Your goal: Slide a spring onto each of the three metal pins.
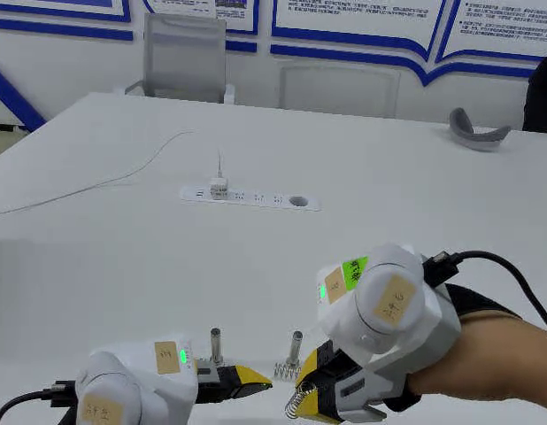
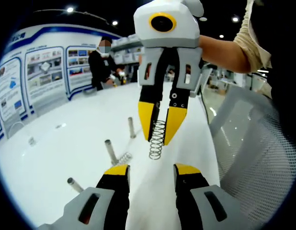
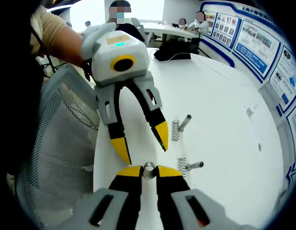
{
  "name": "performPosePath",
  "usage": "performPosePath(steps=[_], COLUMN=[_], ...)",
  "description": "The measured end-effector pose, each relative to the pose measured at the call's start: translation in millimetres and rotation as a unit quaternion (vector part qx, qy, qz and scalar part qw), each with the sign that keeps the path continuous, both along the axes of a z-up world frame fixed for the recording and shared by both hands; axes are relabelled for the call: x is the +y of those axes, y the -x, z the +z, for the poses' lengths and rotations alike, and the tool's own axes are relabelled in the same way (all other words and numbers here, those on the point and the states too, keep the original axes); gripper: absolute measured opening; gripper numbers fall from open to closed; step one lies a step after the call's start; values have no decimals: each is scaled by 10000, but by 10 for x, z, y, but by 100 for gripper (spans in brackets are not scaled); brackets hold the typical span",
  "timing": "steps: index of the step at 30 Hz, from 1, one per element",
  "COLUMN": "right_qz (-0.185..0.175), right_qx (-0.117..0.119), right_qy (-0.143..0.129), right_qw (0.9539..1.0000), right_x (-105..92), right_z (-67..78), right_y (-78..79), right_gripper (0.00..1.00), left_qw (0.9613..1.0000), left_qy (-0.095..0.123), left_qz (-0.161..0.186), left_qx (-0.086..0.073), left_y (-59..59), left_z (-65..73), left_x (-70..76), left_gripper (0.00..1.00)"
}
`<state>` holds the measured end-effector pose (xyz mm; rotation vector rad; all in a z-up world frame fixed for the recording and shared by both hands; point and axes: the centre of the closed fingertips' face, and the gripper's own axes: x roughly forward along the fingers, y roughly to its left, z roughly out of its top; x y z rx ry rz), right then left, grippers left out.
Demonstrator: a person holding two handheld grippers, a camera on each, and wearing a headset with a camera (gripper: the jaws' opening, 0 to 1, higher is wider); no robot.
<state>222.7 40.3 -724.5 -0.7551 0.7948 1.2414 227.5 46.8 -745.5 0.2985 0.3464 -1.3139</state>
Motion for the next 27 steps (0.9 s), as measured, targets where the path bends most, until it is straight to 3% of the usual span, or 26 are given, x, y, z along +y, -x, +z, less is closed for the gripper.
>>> performPosePath(steps=[27], right_qz=[-442], right_qx=[-53], right_qy=[104], right_qw=[9990], right_x=[-363], right_z=[84], right_y=[-202], right_gripper=[12], left_qw=[9966], left_qy=[93], left_qz=[806], left_qx=[115], left_y=[-199], left_z=[-18], left_x=[423], left_gripper=[55])
